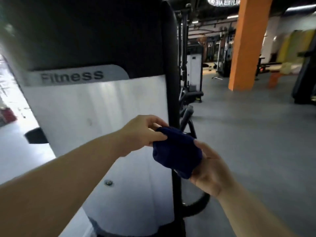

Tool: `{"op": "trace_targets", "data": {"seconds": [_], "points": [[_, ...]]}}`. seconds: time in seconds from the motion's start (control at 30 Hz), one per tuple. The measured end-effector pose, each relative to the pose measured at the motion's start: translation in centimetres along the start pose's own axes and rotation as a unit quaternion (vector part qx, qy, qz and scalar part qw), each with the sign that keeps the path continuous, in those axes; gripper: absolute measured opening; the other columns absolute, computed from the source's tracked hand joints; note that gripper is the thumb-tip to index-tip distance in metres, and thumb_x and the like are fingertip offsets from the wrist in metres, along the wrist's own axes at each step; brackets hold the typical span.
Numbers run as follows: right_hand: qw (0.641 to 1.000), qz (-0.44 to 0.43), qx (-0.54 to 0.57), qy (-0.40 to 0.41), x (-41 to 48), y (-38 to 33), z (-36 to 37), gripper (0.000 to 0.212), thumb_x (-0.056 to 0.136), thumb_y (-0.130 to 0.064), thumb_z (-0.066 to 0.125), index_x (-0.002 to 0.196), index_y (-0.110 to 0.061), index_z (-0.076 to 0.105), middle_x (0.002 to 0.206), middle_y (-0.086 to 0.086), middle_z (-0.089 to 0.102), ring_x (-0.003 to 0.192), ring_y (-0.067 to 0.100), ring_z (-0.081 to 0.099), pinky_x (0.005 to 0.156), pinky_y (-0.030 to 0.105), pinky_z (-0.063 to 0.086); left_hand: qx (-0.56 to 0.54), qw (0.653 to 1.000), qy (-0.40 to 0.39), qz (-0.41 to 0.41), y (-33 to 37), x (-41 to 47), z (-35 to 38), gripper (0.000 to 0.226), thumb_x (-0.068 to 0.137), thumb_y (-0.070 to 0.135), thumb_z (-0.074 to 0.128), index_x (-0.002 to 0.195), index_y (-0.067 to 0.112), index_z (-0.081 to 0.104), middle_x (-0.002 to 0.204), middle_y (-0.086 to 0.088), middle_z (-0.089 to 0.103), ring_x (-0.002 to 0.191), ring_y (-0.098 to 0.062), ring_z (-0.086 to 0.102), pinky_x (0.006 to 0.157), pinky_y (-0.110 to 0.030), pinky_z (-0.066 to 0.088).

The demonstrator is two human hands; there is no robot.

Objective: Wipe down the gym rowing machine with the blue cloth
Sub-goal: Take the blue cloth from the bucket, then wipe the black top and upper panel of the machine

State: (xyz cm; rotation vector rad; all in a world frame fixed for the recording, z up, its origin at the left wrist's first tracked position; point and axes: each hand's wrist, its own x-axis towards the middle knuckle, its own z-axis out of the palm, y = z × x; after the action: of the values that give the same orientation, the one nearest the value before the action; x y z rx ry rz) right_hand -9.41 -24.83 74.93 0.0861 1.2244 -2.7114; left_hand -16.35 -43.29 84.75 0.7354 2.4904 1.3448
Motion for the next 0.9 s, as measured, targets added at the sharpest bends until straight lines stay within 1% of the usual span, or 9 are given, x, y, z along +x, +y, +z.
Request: {"op": "trace_targets", "data": {"seconds": [0.13, 0.23, 0.33, 0.43, 0.5, 0.57, 0.73, 0.83, 0.9], "points": [[0.999, 0.001, -0.017, -0.049, 3.2, 5.8, 13.2, 0.036, 0.091, -0.038, 0.057, 0.116, -0.018, 0.072, 0.115, 0.012, 0.071, 0.088, 0.027, 0.067, 0.071, 0.034, 0.042, 0.007, 0.996, 0.083, 0.027, -4.0, -5.1, -11.2, 0.017, 0.08, 0.018, 0.079, 0.093, 0.017, 0.068, 0.082, -0.001, 0.075, 0.078, -0.015, 0.072, 0.067, -0.024, 0.058], [0.999, -0.032, -0.026, -0.006, 5.7, 10.9, 22.7, 0.03, 0.086, -0.026, 0.063, 0.112, -0.013, 0.066, 0.089, 0.009, 0.072, 0.059, 0.019, 0.064, 0.048, 0.026, 0.043, 0.033, 0.992, 0.114, 0.05, -7.4, -8.3, -20.2, 0.013, 0.081, 0.024, 0.079, 0.088, 0.02, 0.07, 0.078, 0.002, 0.075, 0.078, -0.016, 0.072, 0.072, -0.028, 0.06], [0.996, -0.08, 0.0, 0.03, 7.7, 13.7, 31.1, 0.028, 0.092, -0.02, 0.059, 0.116, -0.008, 0.064, 0.078, 0.012, 0.07, 0.047, 0.017, 0.059, 0.039, 0.024, 0.042, 0.052, 0.991, 0.109, 0.064, -9.5, -11.1, -28.7, 0.004, 0.086, 0.024, 0.073, 0.087, 0.021, 0.071, 0.078, 0.004, 0.075, 0.074, -0.011, 0.069, 0.07, -0.023, 0.057], [0.992, -0.118, 0.023, 0.031, 8.6, 14.1, 37.8, 0.03, 0.097, -0.024, 0.052, 0.122, -0.011, 0.065, 0.096, 0.014, 0.074, 0.069, 0.025, 0.069, 0.056, 0.029, 0.053, 0.043, 0.988, 0.119, 0.091, -9.3, -12.9, -35.1, 0.006, 0.091, 0.017, 0.066, 0.089, 0.019, 0.071, 0.078, 0.004, 0.074, 0.069, -0.008, 0.068, 0.067, -0.021, 0.055], [0.991, -0.132, 0.033, 0.004, 8.6, 13.7, 41.6, 0.036, 0.1, -0.033, 0.047, 0.127, -0.015, 0.063, 0.114, 0.018, 0.071, 0.093, 0.035, 0.07, 0.079, 0.047, 0.058, -0.003, 0.983, 0.143, 0.112, -8.5, -14.0, -38.0, 0.006, 0.092, 0.015, 0.066, 0.096, 0.018, 0.069, 0.079, 0.004, 0.074, 0.066, -0.008, 0.067, 0.068, -0.023, 0.055], [0.989, -0.14, 0.046, -0.016, 8.1, 13.5, 45.1, 0.043, 0.102, -0.041, 0.039, 0.13, -0.016, 0.06, 0.119, 0.021, 0.068, 0.103, 0.04, 0.068, 0.08, 0.058, 0.057, -0.044, 0.977, 0.162, 0.135, -7.9, -15.3, -40.1, 0.008, 0.091, 0.015, 0.066, 0.098, 0.019, 0.067, 0.08, 0.003, 0.074, 0.067, -0.01, 0.066, 0.067, -0.023, 0.054], [0.979, -0.194, 0.055, -0.042, 7.5, 14.3, 49.6, 0.057, 0.103, -0.05, 0.029, 0.128, -0.006, 0.057, 0.111, 0.027, 0.069, 0.087, 0.038, 0.073, 0.071, 0.044, 0.061, -0.086, 0.964, 0.19, 0.163, -9.4, -17.0, -43.2, 0.01, 0.093, 0.012, 0.061, 0.093, 0.019, 0.067, 0.077, 0.003, 0.073, 0.068, -0.011, 0.064, 0.065, -0.023, 0.053], [0.97, -0.241, 0.024, -0.011, 9.2, 14.4, 50.7, 0.048, 0.093, -0.035, 0.045, 0.114, 0.007, 0.052, 0.093, 0.03, 0.059, 0.066, 0.029, 0.06, 0.059, 0.03, 0.047, -0.069, 0.967, 0.183, 0.16, -11.6, -16.0, -45.9, 0.009, 0.095, 0.014, 0.059, 0.096, 0.019, 0.066, 0.077, 0.005, 0.074, 0.068, -0.012, 0.066, 0.063, -0.022, 0.051], [0.966, -0.257, -0.013, 0.03, 11.3, 14.5, 51.8, 0.044, 0.08, -0.026, 0.052, 0.108, 0.008, 0.048, 0.089, 0.032, 0.047, 0.07, 0.032, 0.053, 0.063, 0.03, 0.041, -0.043, 0.966, 0.189, 0.17, -13.4, -14.6, -48.6, 0.009, 0.095, 0.015, 0.058, 0.096, 0.02, 0.065, 0.078, 0.004, 0.074, 0.073, -0.014, 0.069, 0.066, -0.024, 0.054]]}}
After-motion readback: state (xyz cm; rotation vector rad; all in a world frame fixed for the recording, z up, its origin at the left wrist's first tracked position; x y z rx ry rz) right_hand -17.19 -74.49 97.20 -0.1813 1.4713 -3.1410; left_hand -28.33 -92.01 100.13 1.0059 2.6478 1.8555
